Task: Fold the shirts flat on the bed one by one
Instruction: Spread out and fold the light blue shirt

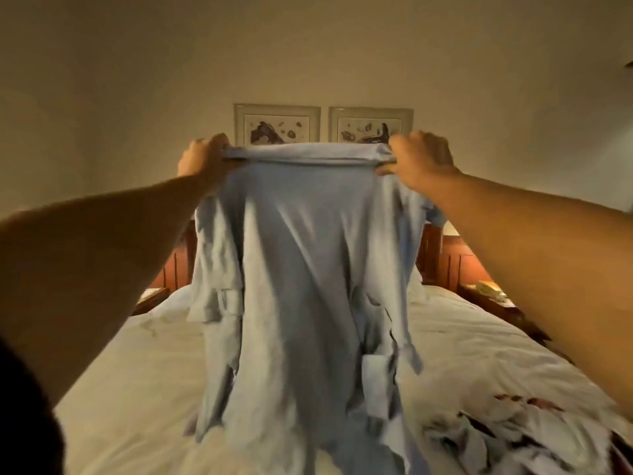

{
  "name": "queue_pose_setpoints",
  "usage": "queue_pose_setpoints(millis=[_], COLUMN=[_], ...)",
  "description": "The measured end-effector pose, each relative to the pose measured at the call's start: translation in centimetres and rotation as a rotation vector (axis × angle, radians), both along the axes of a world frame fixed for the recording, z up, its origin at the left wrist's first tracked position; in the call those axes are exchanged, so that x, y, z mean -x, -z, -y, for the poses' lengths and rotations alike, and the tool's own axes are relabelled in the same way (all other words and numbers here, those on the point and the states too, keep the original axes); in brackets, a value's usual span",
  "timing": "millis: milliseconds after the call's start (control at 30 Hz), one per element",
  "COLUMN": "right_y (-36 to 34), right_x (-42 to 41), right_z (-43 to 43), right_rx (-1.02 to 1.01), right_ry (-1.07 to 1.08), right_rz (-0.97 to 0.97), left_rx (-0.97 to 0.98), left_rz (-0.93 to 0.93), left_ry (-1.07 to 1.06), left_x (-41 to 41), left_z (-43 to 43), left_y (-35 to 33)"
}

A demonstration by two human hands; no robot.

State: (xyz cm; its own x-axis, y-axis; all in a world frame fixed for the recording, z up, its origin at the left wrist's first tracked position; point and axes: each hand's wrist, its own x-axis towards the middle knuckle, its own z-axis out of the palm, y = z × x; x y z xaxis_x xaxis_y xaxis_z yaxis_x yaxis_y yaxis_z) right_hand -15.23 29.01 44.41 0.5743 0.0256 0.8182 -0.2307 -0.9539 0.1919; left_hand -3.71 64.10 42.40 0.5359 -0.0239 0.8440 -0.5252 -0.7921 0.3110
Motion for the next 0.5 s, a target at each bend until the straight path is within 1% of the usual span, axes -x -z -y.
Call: queue_pose_setpoints(millis=[33, 100, 167, 233, 300, 333, 367, 400, 433, 467, 500], right_y=[-1.1, -1.1, 1.0, 5.2, 10.8, 13.8, 16.8, 19.7, 22.5, 25.0, 27.3], right_x=[-0.4, -0.4, 0.3, 1.7, 3.7, 4.8, 6.0, 7.2, 8.5, 9.8, 11.1], right_z=[0.1, 0.4, 0.5, 0.4, -0.2, -0.6, -1.1, -1.6, -2.2, -2.7, -3.3], right_rx=[0.021, 0.038, 0.019, 0.008, -0.017, -0.039, -0.056, -0.082, -0.141, -0.258, -0.436], right_ry=[-0.004, -0.019, -0.032, -0.015, -0.038, -0.062, -0.085, -0.11, -0.143, -0.192, -0.26], right_rz=[0.026, 0.011, -0.107, -0.329, -0.599, -0.73, -0.856, -0.974, -1.094, -1.214, -1.317], left_rx=[0.028, 0.076, 0.05, -0.094, -0.286, -0.383, -0.492, -0.596, -0.671, -0.693, -0.646], left_rz=[0.02, -0.017, -0.064, -0.096, -0.133, -0.191, -0.302, -0.467, -0.672, -0.895, -1.122], left_ry=[-0.023, -0.045, -0.018, 0.035, 0.07, 0.09, 0.113, 0.137, 0.168, 0.215, 0.276], left_x=[-0.7, -1.6, -1.4, -0.4, 1.4, 2.5, 3.8, 5.3, 6.8, 8.5, 9.9], left_z=[0.1, 0.0, -0.8, -1.8, -3.1, -3.8, -4.6, -5.4, -6.1, -6.8, -7.5], left_y=[-0.9, -0.7, 1.9, 6.4, 11.9, 14.7, 17.5, 20.0, 22.5, 24.8, 27.3])
